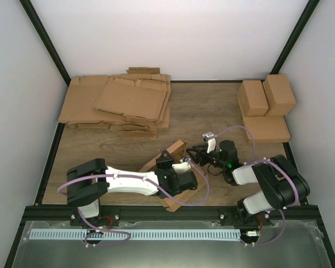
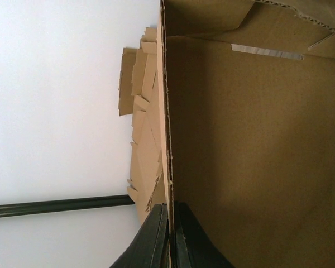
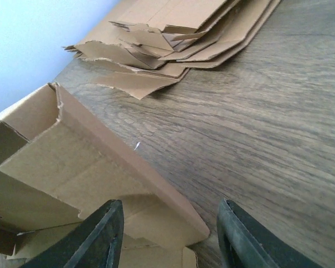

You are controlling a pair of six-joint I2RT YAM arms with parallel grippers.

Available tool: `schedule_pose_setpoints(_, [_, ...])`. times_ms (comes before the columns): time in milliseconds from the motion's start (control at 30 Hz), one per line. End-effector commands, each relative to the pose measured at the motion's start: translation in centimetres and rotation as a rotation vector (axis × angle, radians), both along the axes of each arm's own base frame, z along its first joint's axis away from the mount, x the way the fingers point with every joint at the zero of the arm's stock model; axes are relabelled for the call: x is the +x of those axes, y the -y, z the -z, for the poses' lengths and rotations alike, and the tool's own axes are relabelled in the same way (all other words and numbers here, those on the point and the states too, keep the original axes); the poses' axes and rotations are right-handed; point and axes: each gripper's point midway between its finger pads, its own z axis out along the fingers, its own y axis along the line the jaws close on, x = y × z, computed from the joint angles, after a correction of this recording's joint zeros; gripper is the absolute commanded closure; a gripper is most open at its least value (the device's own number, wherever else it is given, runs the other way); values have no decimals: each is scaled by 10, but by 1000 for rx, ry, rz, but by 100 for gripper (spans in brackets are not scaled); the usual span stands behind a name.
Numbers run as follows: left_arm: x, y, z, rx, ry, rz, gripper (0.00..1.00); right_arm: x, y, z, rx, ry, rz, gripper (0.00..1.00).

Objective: Fold the paper box

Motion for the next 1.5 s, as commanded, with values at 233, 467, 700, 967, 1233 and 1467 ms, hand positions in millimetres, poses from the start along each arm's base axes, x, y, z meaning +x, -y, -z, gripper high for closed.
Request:
schedule_pose_setpoints(233, [-9,5,20,22,-93,50,96,7,-32,-14,-19,136,-131,53])
schedule_pose_setpoints(467, [-10,5,14,-4,-98,55,96,14,-34,-12,-25,136,-123,54])
schedule_pose_setpoints(700, [-11,7,18,3,-103,59,96,17,-46,-14,-45,171,-130,56])
schedule_pose_setpoints(967, [-12,7,19,1,-108,63,96,20,-50,-21,-55,227,-81,67])
schedule_pose_setpoints(1233, [-20,21,14,-104,-211,99,74,17,-53,-23,-63,259,-81,82])
schedule_pose_setpoints(1467, [-39,59,-34,-403,-395,146,40,15,-56,-21,-80,264,-86,84])
